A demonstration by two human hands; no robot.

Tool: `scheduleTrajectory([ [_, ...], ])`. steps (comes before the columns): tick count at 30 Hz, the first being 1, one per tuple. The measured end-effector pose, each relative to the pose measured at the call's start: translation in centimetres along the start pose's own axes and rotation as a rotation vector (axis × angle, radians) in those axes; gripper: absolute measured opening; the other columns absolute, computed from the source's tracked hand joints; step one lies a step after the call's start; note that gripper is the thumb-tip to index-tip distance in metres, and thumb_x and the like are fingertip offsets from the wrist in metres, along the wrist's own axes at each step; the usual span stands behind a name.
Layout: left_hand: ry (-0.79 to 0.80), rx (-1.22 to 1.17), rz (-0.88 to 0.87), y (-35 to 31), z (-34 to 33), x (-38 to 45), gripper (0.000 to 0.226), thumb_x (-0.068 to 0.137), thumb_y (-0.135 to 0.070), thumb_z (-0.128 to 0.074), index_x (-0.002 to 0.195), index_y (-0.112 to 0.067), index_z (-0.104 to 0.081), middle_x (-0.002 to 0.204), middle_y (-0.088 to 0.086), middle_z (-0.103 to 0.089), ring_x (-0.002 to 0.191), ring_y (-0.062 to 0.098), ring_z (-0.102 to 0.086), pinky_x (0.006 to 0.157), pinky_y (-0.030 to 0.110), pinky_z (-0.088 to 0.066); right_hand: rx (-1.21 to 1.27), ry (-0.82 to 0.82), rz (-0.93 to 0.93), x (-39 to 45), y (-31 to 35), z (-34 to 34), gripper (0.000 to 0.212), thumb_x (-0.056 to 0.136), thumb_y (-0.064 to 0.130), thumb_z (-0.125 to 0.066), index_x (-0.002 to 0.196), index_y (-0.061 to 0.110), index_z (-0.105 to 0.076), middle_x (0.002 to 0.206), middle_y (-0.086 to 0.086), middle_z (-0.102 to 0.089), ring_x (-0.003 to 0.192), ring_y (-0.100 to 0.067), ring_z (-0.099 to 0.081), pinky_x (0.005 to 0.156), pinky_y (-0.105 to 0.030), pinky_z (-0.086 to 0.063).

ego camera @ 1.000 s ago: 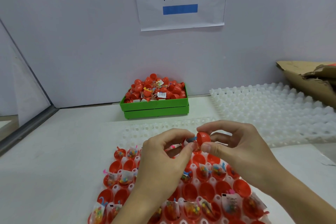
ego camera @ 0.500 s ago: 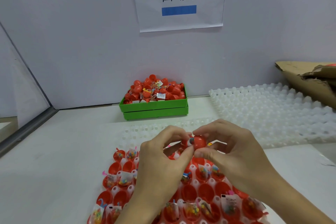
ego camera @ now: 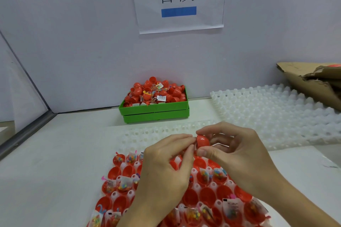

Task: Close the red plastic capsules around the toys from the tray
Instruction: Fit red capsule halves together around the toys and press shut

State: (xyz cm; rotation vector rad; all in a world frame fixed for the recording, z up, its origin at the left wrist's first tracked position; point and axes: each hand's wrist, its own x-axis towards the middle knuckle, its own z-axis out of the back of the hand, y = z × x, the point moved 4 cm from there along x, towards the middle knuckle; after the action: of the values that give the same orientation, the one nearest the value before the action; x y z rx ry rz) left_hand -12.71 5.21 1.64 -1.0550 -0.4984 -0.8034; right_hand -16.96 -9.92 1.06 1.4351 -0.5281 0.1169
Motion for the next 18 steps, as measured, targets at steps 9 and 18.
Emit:
scheduleTrajectory([
  [9,0.001,-0.349,0.300,0.85,-0.29,-0.15,0.016,0.081,-0.005,-0.077,0.085,-0.020,-0.072,0.083,-0.008,-0.074,0.084,0.006,-0.072,0.072,0.015,-0.056,-0.155,0.017,0.057,-0.03,-0.01,-0.19,0.037,0.066,0.002,-0.087,0.090,0.028,-0.078,0.087,0.002,-0.068,0.078,-0.021,-0.070,0.069,-0.036,-0.061],
  [18,0.096,-0.476,0.270,0.86,-0.19,0.02,0.034,0.079,0.007,-0.073,0.099,-0.020,-0.076,0.095,-0.008,-0.077,0.093,0.009,-0.073,0.080,0.018,-0.056,-0.069,-0.019,0.032,-0.02,0.62,0.48,0.031,0.061,0.017,-0.083,0.091,0.021,-0.078,0.087,-0.003,-0.075,0.077,-0.023,-0.073,0.070,-0.039,-0.061],
])
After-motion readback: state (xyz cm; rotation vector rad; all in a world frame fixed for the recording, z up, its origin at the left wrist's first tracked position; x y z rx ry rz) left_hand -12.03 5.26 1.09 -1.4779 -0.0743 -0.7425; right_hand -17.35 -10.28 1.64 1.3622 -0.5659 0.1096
